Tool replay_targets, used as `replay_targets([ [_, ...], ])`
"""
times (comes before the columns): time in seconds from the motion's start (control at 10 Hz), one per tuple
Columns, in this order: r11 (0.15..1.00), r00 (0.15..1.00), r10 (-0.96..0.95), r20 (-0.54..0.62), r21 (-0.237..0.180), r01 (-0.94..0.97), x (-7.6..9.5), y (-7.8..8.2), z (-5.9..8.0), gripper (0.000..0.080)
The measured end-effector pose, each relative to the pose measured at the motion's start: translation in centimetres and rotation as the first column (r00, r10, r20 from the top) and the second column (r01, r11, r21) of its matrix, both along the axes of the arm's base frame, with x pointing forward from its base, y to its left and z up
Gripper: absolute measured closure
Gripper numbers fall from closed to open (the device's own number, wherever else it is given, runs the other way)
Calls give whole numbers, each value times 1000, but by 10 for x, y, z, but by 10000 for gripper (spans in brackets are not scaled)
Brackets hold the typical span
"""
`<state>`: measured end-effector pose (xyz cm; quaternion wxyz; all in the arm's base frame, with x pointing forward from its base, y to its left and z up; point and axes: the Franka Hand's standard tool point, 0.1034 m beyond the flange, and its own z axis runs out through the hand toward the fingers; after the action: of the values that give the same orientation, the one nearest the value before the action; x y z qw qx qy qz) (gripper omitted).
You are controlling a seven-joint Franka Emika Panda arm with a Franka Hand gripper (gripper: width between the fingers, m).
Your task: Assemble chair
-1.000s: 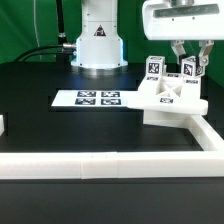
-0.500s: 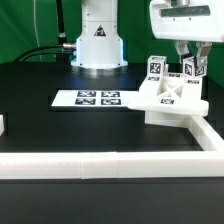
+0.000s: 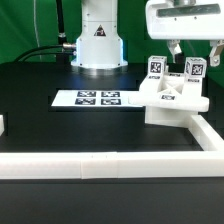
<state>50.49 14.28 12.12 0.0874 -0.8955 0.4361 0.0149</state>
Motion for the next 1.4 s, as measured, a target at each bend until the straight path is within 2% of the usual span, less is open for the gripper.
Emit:
replay_targets([
  [0.2, 982, 982, 190, 19, -15, -190, 1, 2, 0, 151],
  [0.4, 938, 938, 346, 35, -47, -344, 3, 3, -1, 151],
  [0.8, 776, 774, 630, 61, -96, -624, 3, 1, -2, 151],
  [0.9, 755, 753, 654, 64, -99, -648, 3, 1, -2, 245],
  [1.0, 764, 763, 644, 63, -97, -637, 3, 1, -2, 424],
  [1.1, 764, 762, 644, 64, -98, -638, 3, 1, -1, 518],
  [1.4, 780, 777, 625, 71, -104, -618, 4, 1, -2, 518],
])
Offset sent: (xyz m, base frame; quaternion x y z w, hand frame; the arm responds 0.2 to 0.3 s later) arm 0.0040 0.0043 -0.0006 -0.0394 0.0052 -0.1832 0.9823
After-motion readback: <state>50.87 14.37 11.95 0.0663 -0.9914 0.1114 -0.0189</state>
